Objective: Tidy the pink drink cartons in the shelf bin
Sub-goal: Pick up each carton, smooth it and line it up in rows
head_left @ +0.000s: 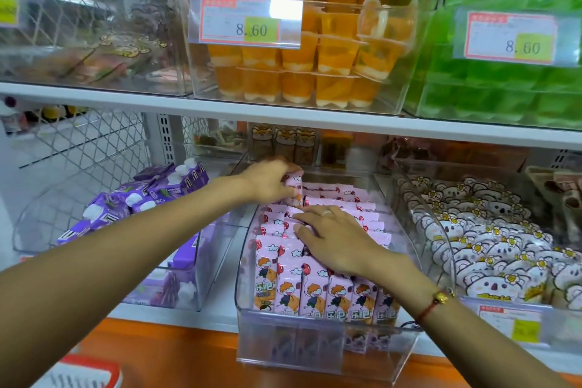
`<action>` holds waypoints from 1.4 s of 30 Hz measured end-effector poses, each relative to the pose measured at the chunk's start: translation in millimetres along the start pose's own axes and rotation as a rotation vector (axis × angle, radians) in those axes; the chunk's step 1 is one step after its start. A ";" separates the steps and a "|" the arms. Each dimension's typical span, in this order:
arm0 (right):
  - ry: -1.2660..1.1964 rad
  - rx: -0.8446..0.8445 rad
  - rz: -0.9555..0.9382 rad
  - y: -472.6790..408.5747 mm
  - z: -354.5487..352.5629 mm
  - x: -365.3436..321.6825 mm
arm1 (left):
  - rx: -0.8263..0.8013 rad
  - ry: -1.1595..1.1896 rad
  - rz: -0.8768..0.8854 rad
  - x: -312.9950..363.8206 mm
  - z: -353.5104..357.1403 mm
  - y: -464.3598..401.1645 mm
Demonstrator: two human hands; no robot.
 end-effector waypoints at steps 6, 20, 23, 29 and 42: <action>-0.029 -0.012 -0.019 2.0 -8.1 -2.3 | 0.002 -0.126 -0.004 -3.0 12.3 -11.0; 0.042 0.130 -0.071 44.6 -25.0 -10.3 | -0.089 -0.317 0.169 11.8 16.5 1.2; 0.068 0.150 -0.091 50.5 -20.3 -13.7 | -0.015 -0.305 0.148 12.9 15.6 5.4; 0.122 0.140 -0.104 52.5 -15.8 -13.7 | 0.188 -0.131 0.032 12.5 -3.4 13.6; -0.253 0.344 -0.024 61.9 -54.5 -13.5 | 0.872 1.137 -0.355 0.8 -52.1 125.3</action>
Point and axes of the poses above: each hand's wrist, its own y-axis away from the middle knuckle, its own z-axis out of the palm, x = y × z, the point moved 8 cm from there along -y, towards the middle knuckle, and after that the axes turned 6 degrees about x, right-handed, at the moved point
